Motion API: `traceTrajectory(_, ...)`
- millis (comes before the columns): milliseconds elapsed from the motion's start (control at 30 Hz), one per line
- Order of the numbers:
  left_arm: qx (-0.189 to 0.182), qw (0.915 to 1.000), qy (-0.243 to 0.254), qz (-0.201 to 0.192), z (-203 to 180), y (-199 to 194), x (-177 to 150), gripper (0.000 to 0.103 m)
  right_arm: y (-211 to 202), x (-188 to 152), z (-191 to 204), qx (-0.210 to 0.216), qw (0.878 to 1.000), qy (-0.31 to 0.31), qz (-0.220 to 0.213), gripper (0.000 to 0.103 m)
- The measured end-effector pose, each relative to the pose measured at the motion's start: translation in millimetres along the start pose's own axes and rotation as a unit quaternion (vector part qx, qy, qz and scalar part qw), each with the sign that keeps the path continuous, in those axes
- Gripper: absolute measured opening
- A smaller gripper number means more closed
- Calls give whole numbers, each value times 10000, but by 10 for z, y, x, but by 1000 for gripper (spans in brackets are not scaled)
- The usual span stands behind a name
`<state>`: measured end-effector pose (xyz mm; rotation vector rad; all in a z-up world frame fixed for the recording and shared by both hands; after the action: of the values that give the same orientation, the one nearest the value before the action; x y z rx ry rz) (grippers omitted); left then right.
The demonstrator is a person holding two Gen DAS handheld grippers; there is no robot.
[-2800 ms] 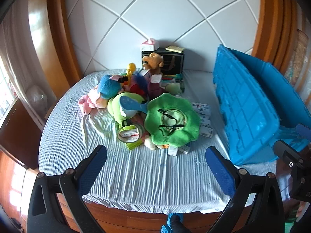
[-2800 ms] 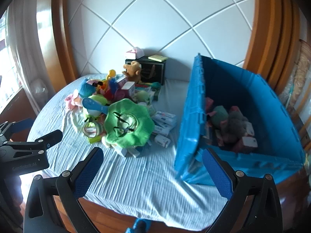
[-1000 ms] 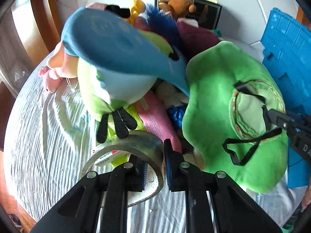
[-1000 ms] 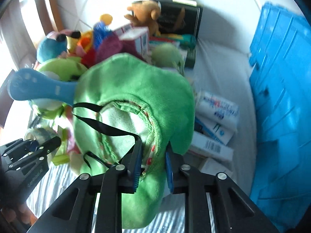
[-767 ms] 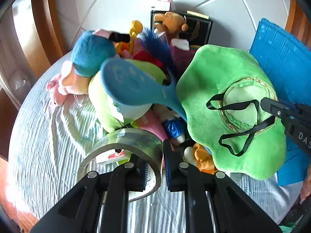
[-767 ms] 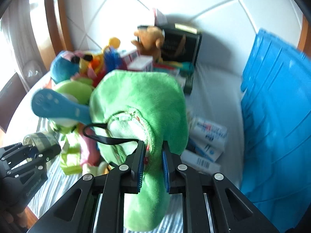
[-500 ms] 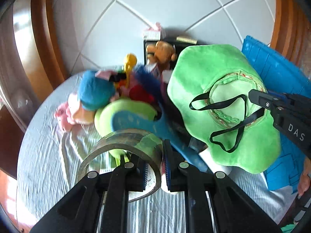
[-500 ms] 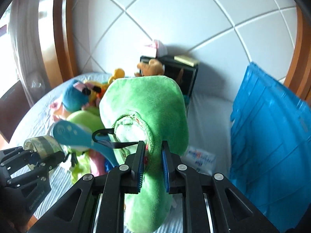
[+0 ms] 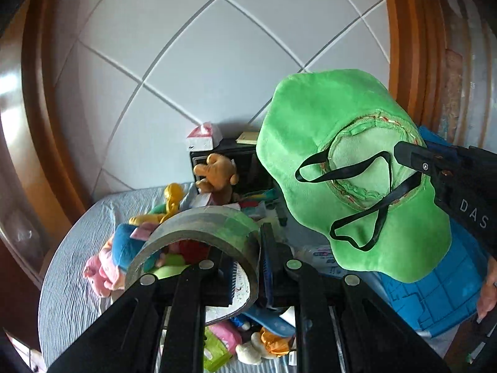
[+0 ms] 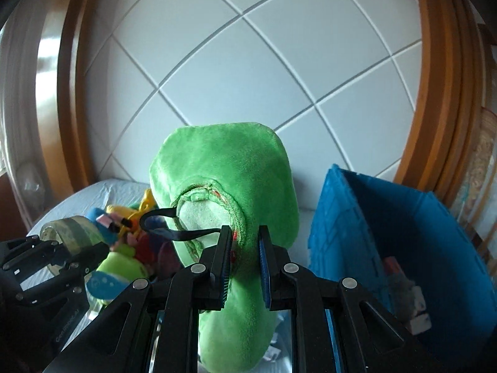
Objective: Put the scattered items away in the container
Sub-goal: 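Grasp the green plush hat with the right gripper while the left grasps the tape roll, then lower the hat and tape roll into the blue bin and open both grippers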
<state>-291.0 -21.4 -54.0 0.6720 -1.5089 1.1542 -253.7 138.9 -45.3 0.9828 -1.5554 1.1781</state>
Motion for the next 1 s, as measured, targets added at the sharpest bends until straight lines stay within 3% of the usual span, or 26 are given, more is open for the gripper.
traceTrajectory(267,-750,9950,389,-525,-1037,190,624,14,-371,345,-1140,-1032,9938,198,-358,16)
traceTrajectory(533,-1333,9872,585,-647,-2660,576,1151,14,-439,449,-2699,-1540,9874,178,-323,16)
traceTrajectory(700,-1535,9872,408,-125,-3565,1108,1289,14,-104,294,-3583,-1527,9881,162,54,16)
traceTrajectory(833,-1340,9893,345,460,-3962,1711,1189,14,302,-43,-3984,-1421,9886,111,482,16)
traceTrajectory(1000,-869,9820,404,1628,-4140,2475,613,14,936,-538,-4398,-1186,9856,352,1149,16)
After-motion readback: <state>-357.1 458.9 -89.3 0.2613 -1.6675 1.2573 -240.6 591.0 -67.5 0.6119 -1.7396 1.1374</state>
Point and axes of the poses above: each gripper's, at about its wrist camera, not at the fingertips, and y roughly the way its jaws point, z to its left, x to its top, the point moved 3 cm from there along y, roughly the way its jaws point, and after that the axes turned 14 degrees about -z, right-handed, at the moved point
